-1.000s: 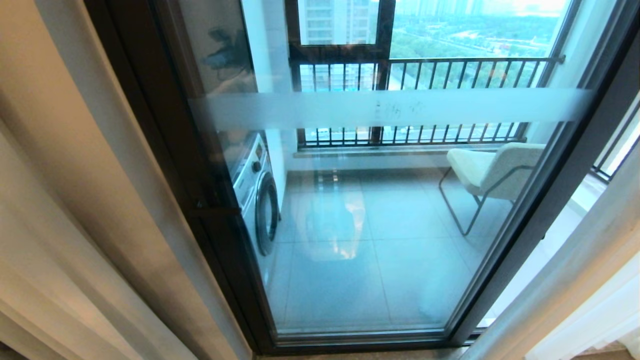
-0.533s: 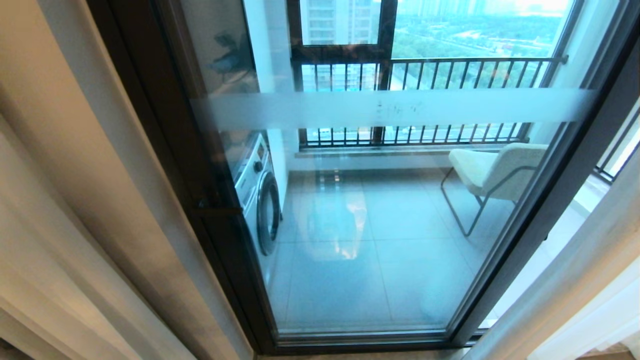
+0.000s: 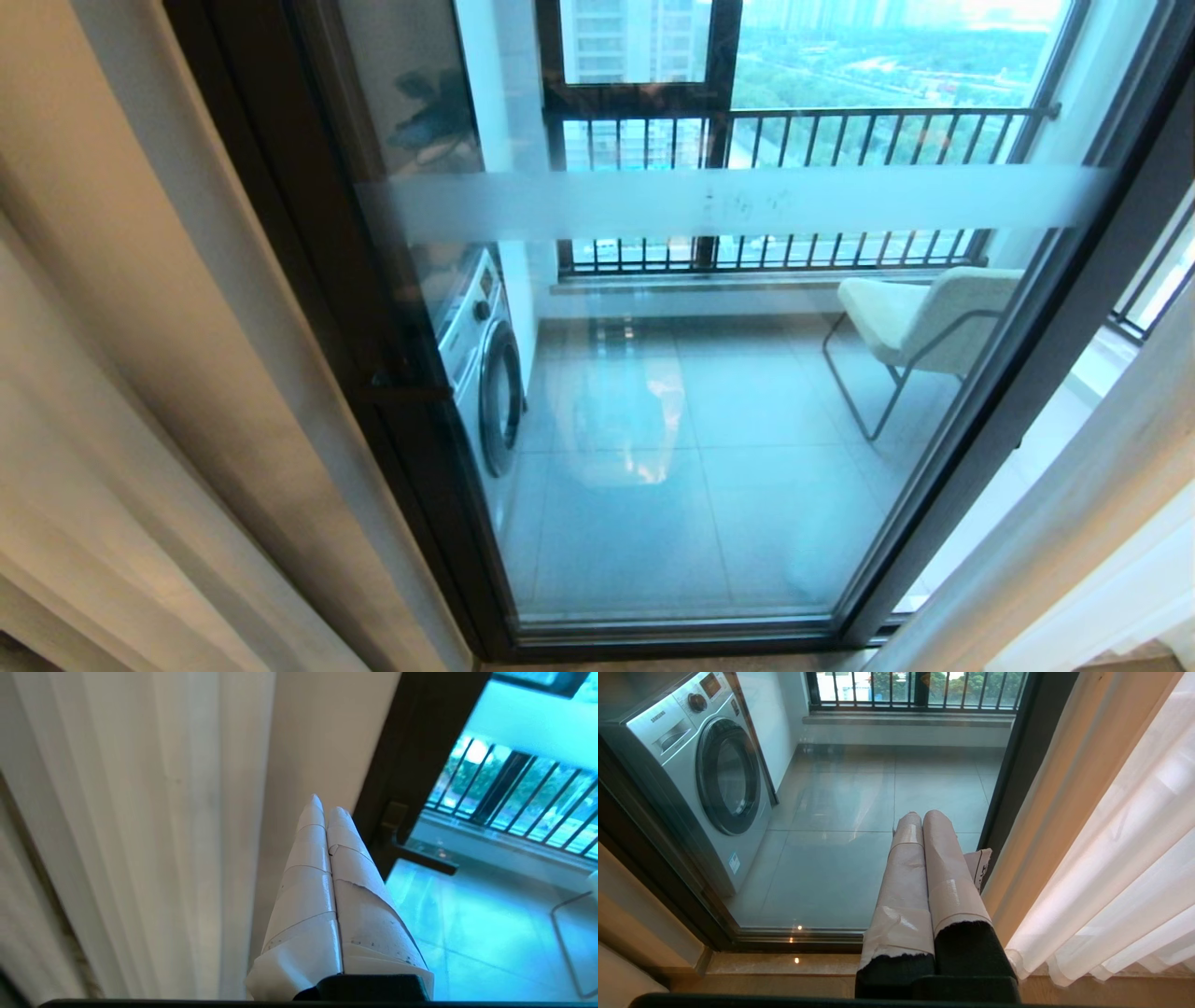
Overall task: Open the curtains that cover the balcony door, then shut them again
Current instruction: Pull the inner curtains open on both sides
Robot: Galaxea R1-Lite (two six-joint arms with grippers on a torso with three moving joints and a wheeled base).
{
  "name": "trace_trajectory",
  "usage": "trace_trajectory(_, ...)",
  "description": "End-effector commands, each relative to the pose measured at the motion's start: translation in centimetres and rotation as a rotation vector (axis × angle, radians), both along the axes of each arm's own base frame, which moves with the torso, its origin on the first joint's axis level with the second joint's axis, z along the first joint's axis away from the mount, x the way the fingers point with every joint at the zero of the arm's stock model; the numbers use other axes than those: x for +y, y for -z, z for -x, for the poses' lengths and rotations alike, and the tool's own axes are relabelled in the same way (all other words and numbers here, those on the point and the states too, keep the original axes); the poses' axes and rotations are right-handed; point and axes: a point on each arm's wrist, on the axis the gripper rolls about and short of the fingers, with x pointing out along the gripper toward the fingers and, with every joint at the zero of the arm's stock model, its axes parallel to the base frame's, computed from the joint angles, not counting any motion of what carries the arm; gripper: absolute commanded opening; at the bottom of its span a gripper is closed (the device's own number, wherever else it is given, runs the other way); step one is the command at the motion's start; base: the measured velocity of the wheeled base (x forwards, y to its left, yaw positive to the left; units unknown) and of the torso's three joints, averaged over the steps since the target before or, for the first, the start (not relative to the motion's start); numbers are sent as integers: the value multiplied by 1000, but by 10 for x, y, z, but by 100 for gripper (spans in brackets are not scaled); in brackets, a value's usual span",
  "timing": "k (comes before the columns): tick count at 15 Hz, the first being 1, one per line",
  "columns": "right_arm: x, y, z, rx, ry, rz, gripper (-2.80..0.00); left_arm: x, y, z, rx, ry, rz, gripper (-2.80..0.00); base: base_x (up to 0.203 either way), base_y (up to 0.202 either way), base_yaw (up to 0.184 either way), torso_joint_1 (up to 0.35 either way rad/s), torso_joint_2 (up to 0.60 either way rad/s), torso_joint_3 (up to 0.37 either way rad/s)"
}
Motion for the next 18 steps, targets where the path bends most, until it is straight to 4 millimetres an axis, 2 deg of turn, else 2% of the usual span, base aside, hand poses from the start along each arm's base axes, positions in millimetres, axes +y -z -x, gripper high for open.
trace_trajectory(1, 0, 0, 0, -1, -1, 0, -280, 17, 3, -2, 23, 7, 48, -280, 0, 0, 0, 0, 0, 0)
trace_trajectory(5, 0, 0, 0, -1, -1, 0, -280, 29, 8, -8, 60, 62, 45, -280, 0, 0, 0, 0, 0, 0)
trace_trajectory(8, 0, 0, 0, -1, -1, 0, -280, 31, 14, -21, 92, 179, 61, -280, 0, 0, 0, 0, 0, 0)
trace_trajectory(10, 0, 0, 0, -1, -1, 0, -280, 31, 19, -32, 137, 196, 61, -280, 0, 0, 0, 0, 0, 0)
trace_trajectory(15, 0, 0, 0, -1, -1, 0, -280, 3, 34, -60, 260, 260, 34, -280, 0, 0, 0, 0, 0, 0)
trace_trajectory(17, 0, 0, 0, -1, -1, 0, -280, -13, 43, -56, 306, 263, 6, -280, 0, 0, 0, 0, 0, 0)
trace_trajectory(18, 0, 0, 0, -1, -1, 0, -280, -20, 48, -46, 307, 259, -12, -280, 0, 0, 0, 0, 0, 0)
